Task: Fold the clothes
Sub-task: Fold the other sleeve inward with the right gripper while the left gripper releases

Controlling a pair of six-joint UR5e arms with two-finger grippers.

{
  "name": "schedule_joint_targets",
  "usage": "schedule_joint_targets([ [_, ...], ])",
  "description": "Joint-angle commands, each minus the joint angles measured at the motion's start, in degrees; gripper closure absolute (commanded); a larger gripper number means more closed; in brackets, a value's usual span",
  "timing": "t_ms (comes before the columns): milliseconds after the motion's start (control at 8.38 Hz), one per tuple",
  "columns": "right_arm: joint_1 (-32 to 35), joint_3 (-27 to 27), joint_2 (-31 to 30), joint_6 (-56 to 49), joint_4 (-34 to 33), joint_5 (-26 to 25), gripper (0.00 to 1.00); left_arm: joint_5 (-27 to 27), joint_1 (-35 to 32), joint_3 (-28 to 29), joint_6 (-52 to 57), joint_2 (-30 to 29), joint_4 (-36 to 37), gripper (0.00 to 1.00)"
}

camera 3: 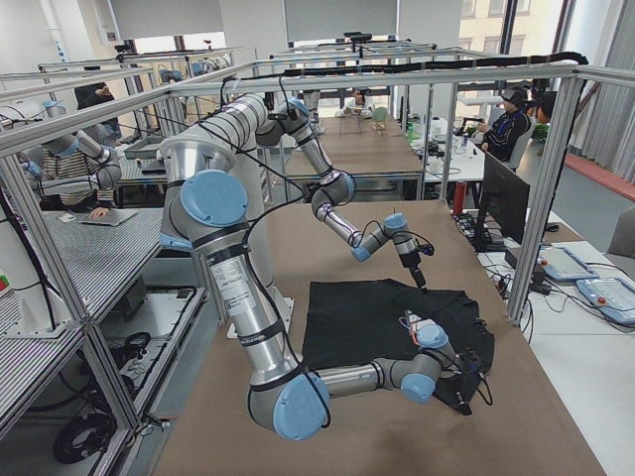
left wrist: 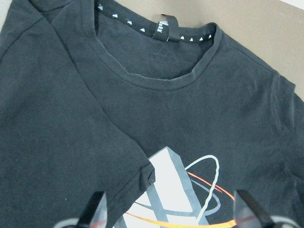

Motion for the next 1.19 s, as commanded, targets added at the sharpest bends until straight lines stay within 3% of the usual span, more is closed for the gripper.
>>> schedule_joint_targets([
  [0, -0.4, 0.0, -0.4, 0.7, 0.8, 0.0, 0.43, 0.0, 0.0, 0.0, 0.1, 0.0, 0.0, 0.05],
  [358, -0.6, 0.1, -1.0, 0.7, 0.9, -0.1, 0.46, 0.1, -0.1, -0.1, 0.1, 0.0, 0.0, 0.05],
  [597, -0.7, 0.1, -1.1, 0.6, 0.8, -0.2, 0.63, 0.1, -0.1, -0.1, 0.1, 0.0, 0.0, 0.05],
  [955, -0.7, 0.5, -1.1, 0.6, 0.9, -0.3, 1.0, 0.0, -0.2, -0.3, 0.1, 0.0, 0.0, 0.05],
  [1074, -0.7, 0.6, -0.8, 0.8, 0.9, -0.4, 1.0, -0.4, -0.4, -0.7, 0.1, 0.0, 0.0, 0.05],
])
